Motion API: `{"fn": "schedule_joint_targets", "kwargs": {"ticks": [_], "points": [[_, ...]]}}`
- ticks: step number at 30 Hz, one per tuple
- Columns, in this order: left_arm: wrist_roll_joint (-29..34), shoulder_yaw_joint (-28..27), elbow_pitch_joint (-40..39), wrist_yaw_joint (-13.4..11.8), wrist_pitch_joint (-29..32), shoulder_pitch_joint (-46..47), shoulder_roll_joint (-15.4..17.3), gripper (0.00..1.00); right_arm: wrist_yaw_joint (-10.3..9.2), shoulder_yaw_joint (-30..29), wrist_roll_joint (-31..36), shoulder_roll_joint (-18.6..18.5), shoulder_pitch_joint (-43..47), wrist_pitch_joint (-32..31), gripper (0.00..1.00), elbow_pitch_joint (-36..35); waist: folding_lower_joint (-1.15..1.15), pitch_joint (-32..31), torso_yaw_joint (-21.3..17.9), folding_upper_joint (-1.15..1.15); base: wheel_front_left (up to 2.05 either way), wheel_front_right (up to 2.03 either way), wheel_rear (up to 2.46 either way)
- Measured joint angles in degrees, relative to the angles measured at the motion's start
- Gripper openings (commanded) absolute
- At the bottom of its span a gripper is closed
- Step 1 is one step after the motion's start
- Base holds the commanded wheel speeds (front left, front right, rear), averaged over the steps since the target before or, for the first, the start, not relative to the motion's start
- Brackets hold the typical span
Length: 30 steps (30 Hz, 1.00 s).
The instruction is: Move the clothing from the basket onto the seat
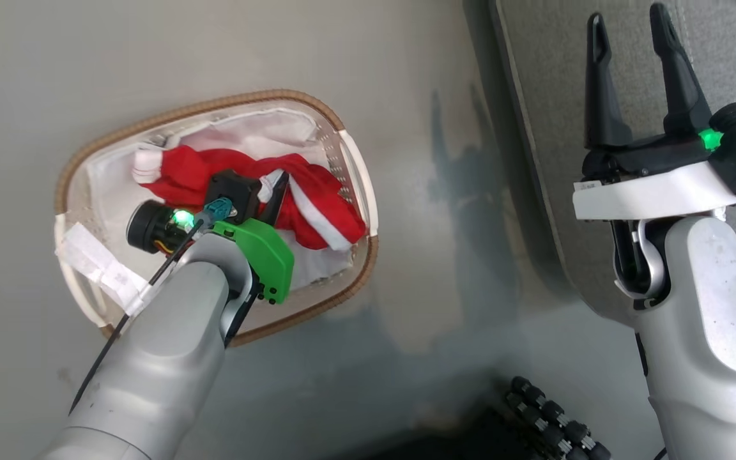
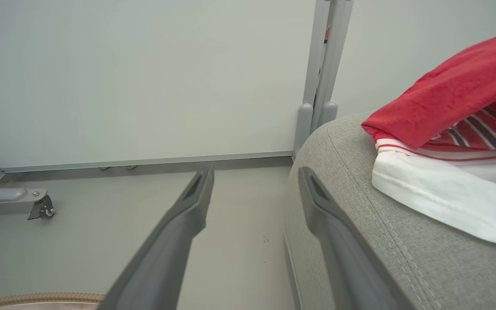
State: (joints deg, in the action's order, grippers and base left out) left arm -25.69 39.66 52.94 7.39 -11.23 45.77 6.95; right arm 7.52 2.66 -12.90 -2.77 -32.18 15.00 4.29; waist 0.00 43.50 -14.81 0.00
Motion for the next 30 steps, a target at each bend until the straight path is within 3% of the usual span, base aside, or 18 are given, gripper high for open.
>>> {"fn": "schedule_joint_targets", "kwargs": {"ticks": [9, 19, 30], "points": [[-3.6, 6.5, -11.6, 0.0, 0.7, 1.6, 4.2, 0.0, 0.01, -1.9, 2.4, 0.0, 5.8, 0.0, 1.0, 4.4, 0.0, -9.0, 3.3, 0.0, 0.0, 0.0, 0.0], [-8.4, 8.5, -25.7, 0.0, 6.6, 8.8, 9.4, 0.0, 0.01, -1.2, 3.5, 0.0, 13.1, 0.0, 1.0, 8.9, -0.01, -20.7, 6.5, 0.0, 0.0, 0.0, 0.0], [-13.8, 11.6, -31.4, 0.2, 12.9, 15.0, 14.0, 0.0, 0.0, 2.6, 4.3, 0.0, 15.3, 0.0, 1.0, 11.9, -0.01, -33.1, 7.7, 0.0, 0.0, 0.0, 0.0]]}}
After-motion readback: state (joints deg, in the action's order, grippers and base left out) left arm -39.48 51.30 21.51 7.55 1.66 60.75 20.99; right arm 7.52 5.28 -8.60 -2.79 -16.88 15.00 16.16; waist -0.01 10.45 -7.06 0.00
